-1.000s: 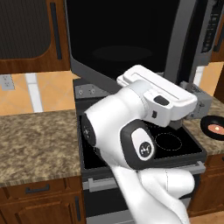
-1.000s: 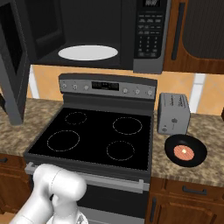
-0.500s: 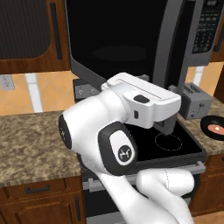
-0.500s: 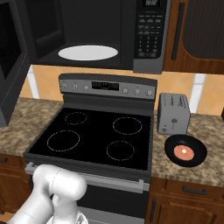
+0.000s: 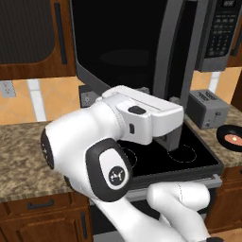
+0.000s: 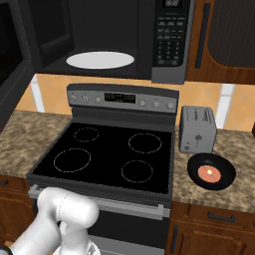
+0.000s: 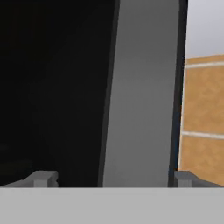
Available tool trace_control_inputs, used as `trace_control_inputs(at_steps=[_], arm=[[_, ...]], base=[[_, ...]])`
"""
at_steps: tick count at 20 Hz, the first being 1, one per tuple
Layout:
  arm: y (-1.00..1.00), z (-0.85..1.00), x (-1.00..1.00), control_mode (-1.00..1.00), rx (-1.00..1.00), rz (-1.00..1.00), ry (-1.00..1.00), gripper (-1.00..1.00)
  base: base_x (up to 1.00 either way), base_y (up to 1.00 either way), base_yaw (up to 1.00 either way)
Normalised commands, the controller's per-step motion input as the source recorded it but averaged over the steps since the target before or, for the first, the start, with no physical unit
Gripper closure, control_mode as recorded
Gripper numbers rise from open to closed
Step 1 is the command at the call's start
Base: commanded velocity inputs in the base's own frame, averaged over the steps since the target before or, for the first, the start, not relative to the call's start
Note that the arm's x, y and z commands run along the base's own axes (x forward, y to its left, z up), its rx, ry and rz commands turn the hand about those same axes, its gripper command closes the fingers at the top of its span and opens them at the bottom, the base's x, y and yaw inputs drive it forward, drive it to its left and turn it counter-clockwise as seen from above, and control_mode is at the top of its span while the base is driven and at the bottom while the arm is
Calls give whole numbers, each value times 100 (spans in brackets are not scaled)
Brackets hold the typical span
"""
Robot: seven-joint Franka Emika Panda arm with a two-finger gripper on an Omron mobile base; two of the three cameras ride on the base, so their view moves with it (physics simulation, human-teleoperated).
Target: Open the microwave, place the bowl with waffle inside the microwave, then close the microwave door and turn it on.
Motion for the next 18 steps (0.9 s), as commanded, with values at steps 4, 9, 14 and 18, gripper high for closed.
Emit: trace_control_inputs(at_steps=[4, 9, 14, 18], arm=[[0, 0, -60, -100, 7, -27, 1, -100], [4, 0, -67, -100, 0, -11, 0, -100], [12, 0, -26, -100, 0, 9, 0, -100], [26, -1, 0, -100, 0, 24, 0, -100]], base=[[0, 0, 0], [0, 0, 0], [0, 0, 0], [0, 0, 0]])
